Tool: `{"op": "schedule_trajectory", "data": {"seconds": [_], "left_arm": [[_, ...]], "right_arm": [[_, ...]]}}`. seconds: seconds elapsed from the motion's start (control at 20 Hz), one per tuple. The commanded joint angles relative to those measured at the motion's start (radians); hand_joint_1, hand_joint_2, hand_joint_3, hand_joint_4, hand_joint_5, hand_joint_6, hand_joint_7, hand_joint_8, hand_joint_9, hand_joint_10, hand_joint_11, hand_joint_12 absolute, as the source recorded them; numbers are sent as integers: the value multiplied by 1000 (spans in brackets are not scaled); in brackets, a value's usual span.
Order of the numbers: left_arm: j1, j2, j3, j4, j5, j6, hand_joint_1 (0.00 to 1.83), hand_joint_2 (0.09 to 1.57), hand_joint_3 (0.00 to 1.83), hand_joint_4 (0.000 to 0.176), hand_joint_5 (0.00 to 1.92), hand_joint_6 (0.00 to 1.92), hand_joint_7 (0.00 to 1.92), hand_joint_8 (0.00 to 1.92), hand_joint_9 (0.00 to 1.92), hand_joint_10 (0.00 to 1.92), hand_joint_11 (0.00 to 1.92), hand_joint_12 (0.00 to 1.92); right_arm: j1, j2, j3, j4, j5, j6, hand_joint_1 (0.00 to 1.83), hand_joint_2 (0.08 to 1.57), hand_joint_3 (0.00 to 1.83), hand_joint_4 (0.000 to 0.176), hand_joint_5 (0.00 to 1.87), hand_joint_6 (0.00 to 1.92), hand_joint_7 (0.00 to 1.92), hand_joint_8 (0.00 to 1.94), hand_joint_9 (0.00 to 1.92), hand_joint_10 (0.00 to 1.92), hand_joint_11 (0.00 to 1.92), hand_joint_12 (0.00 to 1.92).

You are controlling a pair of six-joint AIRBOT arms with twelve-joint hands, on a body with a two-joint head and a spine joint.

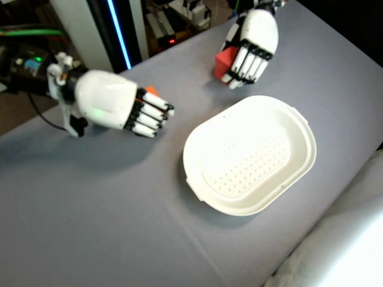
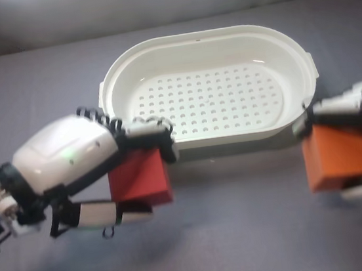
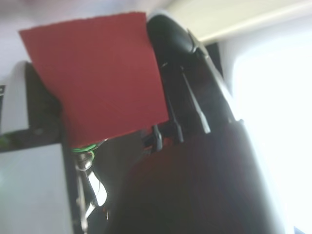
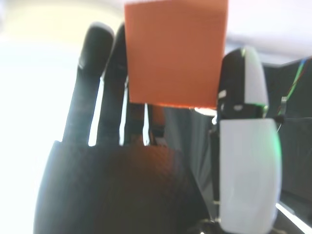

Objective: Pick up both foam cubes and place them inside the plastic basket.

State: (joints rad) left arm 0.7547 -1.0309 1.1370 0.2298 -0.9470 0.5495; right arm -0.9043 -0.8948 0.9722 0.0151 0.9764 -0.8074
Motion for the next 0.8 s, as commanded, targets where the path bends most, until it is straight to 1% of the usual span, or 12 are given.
{"op": "schedule_trajectory", "data": {"seconds": [0.0, 0.15, 0.3, 0.35, 0.4, 0.45, 0.5, 0.55, 0.6, 0.65, 0.7, 0.75], "left_arm": [[-27, 2, 12, -18, -116, 7, 1342, 1236, 0, 0, 645, 1242, 740, 1396, 823, 1583, 803, 1688], [-140, -47, 84, -31, -29, 42, 1345, 1228, 0, 0, 629, 1267, 759, 1361, 839, 1536, 794, 1613], [-234, -113, 175, -73, 100, 79, 1358, 1201, 0, 0, 702, 1147, 820, 1287, 848, 1497, 749, 1575], [-243, -131, 201, -100, 117, 85, 1250, 1220, 4, 0, 714, 1135, 839, 1452, 848, 1537, 739, 1759], [-256, -158, 234, -136, 147, 97, 1210, 1239, 1, 0, 720, 1297, 774, 1460, 1013, 1834, 1042, 1910], [-267, -182, 267, -160, 189, 104, 1221, 1222, 0, 0, 685, 1215, 873, 1389, 912, 1568, 779, 1919], [-272, -206, 300, -177, 224, 108, 1221, 1222, 0, 0, 685, 1215, 873, 1389, 912, 1568, 779, 1919], [-272, -223, 318, -185, 248, 108, 1066, 1130, 0, 0, 399, 543, 599, 725, 676, 986, 580, 1590], [-272, -230, 326, -193, 260, 116, 856, 1128, 0, 0, 224, 354, 411, 436, 437, 888, 368, 1585], [-271, -232, 327, -200, 265, 121, 856, 1128, 0, 0, 224, 354, 411, 436, 437, 888, 368, 1585], [-271, -233, 327, -202, 266, 123, 647, 1100, 0, 44, 65, 136, 150, 106, 45, 498, 26, 1390], [-271, -235, 327, -203, 266, 128, 538, 1080, 0, 64, 12, 46, 30, 31, 8, 99, 4, 954]], "right_arm": [[30, 2, 7, 8, 133, -8, 1334, 1251, 0, 0, 567, 1440, 747, 1344, 750, 1524, 537, 1608], [118, -27, 68, 49, 109, -36, 1333, 1253, 1, 0, 568, 1457, 743, 1352, 740, 1524, 497, 1603], [220, -94, 159, 58, 14, -38, 1329, 1263, 0, 0, 541, 1474, 716, 1383, 750, 1540, 631, 1646], [250, -119, 187, 58, -20, -39, 1329, 1261, 0, 0, 547, 1496, 711, 1374, 761, 1510, 623, 1614], [283, -153, 226, 64, -66, -39, 1328, 1260, 0, 0, 579, 1473, 725, 1367, 715, 1559, 569, 1671], [303, -183, 259, 83, -104, -49, 1189, 1285, 1, 0, 553, 1484, 776, 1439, 698, 1406, 623, 1718], [309, -207, 286, 101, -135, -52, 1189, 1285, 1, 0, 553, 1484, 776, 1439, 698, 1406, 623, 1718], [314, -230, 314, 118, -164, -52, 631, 1312, 1, 0, 148, 1148, 388, 1051, 380, 1240, 311, 1794], [322, -245, 332, 120, -185, -52, 260, 1324, 2, 0, 29, 617, 177, 608, 138, 1026, 61, 1692], [327, -256, 343, 124, -202, -53, 260, 1324, 2, 0, 29, 617, 177, 608, 138, 1026, 61, 1692], [328, -260, 348, 127, -211, -53, 23, 1270, 0, 56, 0, 49, 18, 59, 5, 398, 1, 1279], [328, -261, 351, 130, -217, -53, 4, 1236, 0, 79, 0, 9, 3, 11, 0, 145, 0, 1136]]}}
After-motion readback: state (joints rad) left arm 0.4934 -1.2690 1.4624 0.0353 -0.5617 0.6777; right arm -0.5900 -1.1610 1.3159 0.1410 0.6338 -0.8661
